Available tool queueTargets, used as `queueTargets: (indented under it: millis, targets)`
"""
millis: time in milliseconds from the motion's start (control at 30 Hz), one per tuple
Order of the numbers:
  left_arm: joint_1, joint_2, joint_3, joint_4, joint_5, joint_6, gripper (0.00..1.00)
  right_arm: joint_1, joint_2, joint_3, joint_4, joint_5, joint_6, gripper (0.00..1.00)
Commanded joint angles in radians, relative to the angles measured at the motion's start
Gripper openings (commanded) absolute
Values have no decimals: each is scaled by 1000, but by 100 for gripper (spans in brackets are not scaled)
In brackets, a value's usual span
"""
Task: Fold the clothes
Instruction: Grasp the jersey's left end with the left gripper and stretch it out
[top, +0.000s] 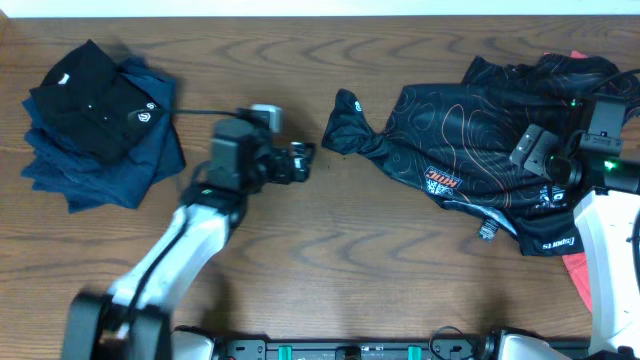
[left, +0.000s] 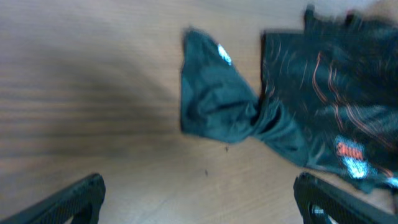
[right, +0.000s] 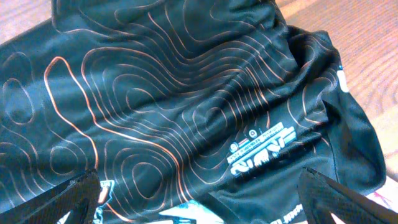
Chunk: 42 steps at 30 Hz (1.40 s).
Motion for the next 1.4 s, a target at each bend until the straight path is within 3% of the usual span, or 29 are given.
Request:
queueTargets:
  millis: [0, 267, 533, 633, 700, 767, 900, 1100, 1233, 1300, 1367]
  targets:
    - [-50, 144, 10, 127, 11, -15, 98, -7, -17, 3, -10, 5, 18, 99]
    - [-124, 390, 15, 425, 11, -171, 98, -8, -17, 3, -10, -18, 18, 99]
    - [-191, 493, 89, 473, -80, -206, 100, -7, -17, 3, -13, -19, 18, 99]
    - [-216, 522, 126, 488, -122, -206, 93, -8, -17, 3, -20, -19, 18, 99]
    - [-227, 536, 145, 487, -148, -206, 85, -8, -17, 3, -22, -19, 18, 99]
    - [-230, 544, 163, 487, -155, -206, 66, -8, -17, 3, -25, -19, 18, 99]
    - [-229, 545, 195, 487, -154, -206, 6, -8, -17, 3, -27, -19, 18, 99]
    - [-229, 478, 212, 458, -119, -206, 6, -8, -17, 3, -29, -18, 14, 99]
    - [-229, 301, 212, 262, -100, -203, 6, -8, -17, 3, -28, -18, 5, 99]
    - [-222, 203, 212, 176, -152, -186, 6, -8, -17, 3, -28, -17, 5, 99]
    - [-209, 103, 212, 132, -323, -132, 6, -8, -17, 3, -25, -18, 6, 99]
